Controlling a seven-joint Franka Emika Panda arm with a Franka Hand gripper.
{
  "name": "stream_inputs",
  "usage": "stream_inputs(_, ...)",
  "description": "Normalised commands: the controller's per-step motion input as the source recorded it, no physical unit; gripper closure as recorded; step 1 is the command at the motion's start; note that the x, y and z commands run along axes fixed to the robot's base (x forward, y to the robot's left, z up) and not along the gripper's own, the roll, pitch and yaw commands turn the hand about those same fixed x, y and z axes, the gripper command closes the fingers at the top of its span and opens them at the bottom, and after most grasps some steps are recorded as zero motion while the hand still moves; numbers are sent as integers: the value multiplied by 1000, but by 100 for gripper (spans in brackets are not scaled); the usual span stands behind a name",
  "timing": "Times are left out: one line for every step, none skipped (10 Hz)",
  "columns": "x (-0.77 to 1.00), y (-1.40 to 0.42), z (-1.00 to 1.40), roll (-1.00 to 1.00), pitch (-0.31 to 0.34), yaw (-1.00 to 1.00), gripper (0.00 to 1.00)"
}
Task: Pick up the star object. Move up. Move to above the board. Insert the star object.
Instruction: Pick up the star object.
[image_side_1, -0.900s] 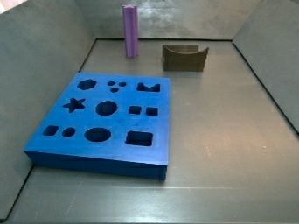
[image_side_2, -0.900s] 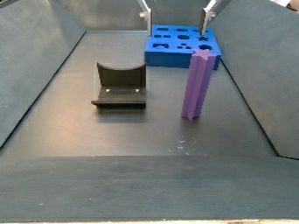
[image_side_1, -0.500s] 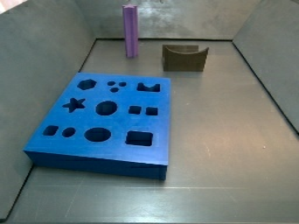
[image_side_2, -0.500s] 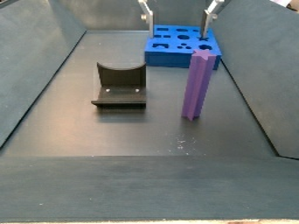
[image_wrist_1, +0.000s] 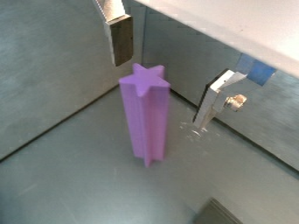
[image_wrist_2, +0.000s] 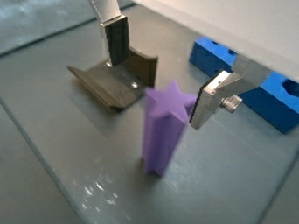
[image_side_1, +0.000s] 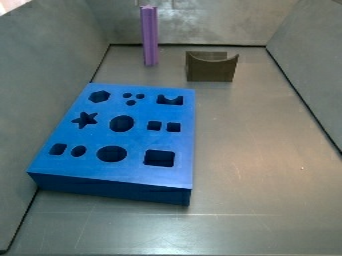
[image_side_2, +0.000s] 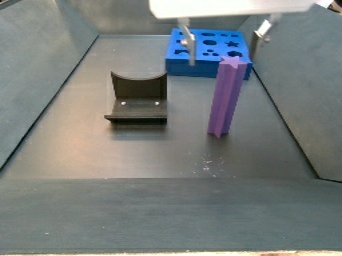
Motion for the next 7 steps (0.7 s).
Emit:
stream_inputs(-106,0,-94,0,0,0,0)
stream_inputs(-266,0,-626,7,-11,-771,0)
stream_inputs(-40,0,-760,0,0,-1000,0)
stream_inputs(-3,0,-457,0,10,-969,0)
stream_inputs(0,20,0,0,0,0,0)
stream_inputs(-86,394,-66,-123,0,77,0)
stream_inputs(0,100,-6,-40,0,0,0)
